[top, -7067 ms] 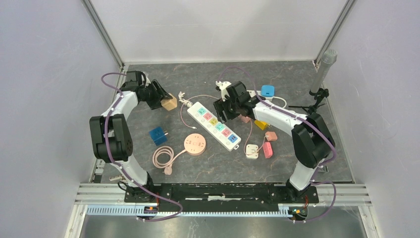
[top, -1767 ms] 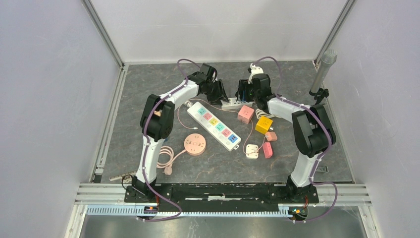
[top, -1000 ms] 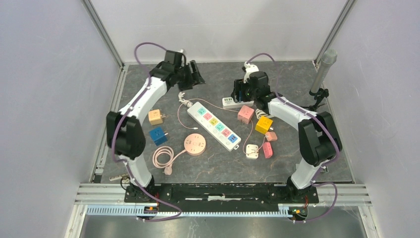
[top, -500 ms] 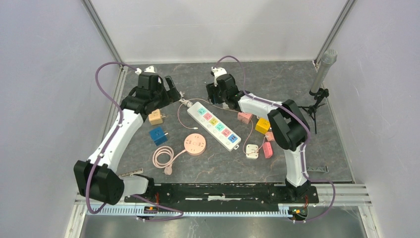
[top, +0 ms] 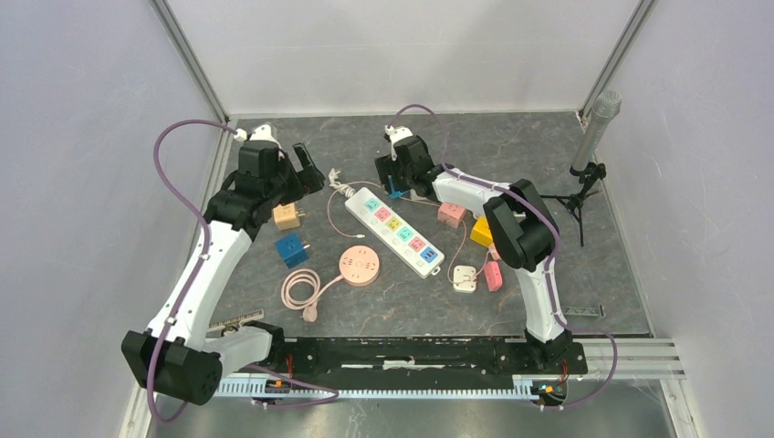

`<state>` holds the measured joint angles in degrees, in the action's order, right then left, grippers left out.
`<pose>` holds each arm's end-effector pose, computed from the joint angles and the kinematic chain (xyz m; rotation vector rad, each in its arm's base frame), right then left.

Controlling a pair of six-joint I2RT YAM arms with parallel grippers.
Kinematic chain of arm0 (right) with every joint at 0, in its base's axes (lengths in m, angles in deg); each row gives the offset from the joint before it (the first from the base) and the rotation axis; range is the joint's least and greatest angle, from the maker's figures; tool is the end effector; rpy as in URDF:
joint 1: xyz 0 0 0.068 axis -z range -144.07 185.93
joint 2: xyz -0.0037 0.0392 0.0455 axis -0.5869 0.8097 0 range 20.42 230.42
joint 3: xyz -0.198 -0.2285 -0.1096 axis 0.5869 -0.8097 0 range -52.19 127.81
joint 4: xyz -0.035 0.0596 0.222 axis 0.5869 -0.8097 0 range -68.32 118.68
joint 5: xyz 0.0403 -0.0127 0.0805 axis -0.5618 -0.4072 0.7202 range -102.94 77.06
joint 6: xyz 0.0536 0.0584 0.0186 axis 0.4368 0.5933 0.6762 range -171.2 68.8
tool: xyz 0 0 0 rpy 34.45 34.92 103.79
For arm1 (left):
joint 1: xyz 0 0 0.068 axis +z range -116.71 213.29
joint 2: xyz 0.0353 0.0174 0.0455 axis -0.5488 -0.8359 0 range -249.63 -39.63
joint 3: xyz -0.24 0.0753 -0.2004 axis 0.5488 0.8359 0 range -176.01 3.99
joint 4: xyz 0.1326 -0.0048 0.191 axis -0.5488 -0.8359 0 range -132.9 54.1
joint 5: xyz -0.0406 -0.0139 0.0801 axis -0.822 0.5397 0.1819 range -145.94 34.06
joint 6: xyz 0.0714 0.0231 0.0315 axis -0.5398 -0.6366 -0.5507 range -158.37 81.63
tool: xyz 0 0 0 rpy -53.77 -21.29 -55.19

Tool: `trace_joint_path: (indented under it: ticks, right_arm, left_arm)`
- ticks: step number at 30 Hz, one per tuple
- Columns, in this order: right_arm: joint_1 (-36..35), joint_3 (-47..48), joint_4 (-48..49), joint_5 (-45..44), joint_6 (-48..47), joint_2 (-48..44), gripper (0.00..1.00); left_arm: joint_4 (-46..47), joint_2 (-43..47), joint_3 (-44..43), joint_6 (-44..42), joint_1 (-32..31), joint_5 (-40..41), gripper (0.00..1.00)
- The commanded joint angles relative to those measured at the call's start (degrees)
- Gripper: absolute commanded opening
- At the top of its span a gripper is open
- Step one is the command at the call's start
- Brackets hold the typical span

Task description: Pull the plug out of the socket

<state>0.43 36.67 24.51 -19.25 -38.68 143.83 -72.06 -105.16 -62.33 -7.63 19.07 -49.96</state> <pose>0.4243 0.2932 0.2137 -0.3921 2.2281 0.3278 0.2155 -0.0470 0.3789 -0.3753 2.1712 -0.3286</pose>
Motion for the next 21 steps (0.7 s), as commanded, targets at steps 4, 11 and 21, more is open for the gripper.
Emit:
trace_joint_path:
  ticks: [4, 11, 21]
  right_arm:
    - [-0.2, 7.5, -3.5, -0.5, 0.2, 2.7, 0.93]
    - [-0.2, 7.7, -4.0, 0.5, 0.5, -3.3, 0.93]
    - [-0.2, -26.4, 0.1, -13.8, 0.4, -39.7, 0.91]
  left_arm:
    - [-5.0, 4.3, -2.5, -3.3, 0.2, 2.3, 1.00]
    - [-10.3, 10.6, -2.8, -4.4, 0.3, 5.7, 1.00]
    - [-11.1, 22.8, 2.3, -8.6, 0.2, 8.8, 1.00]
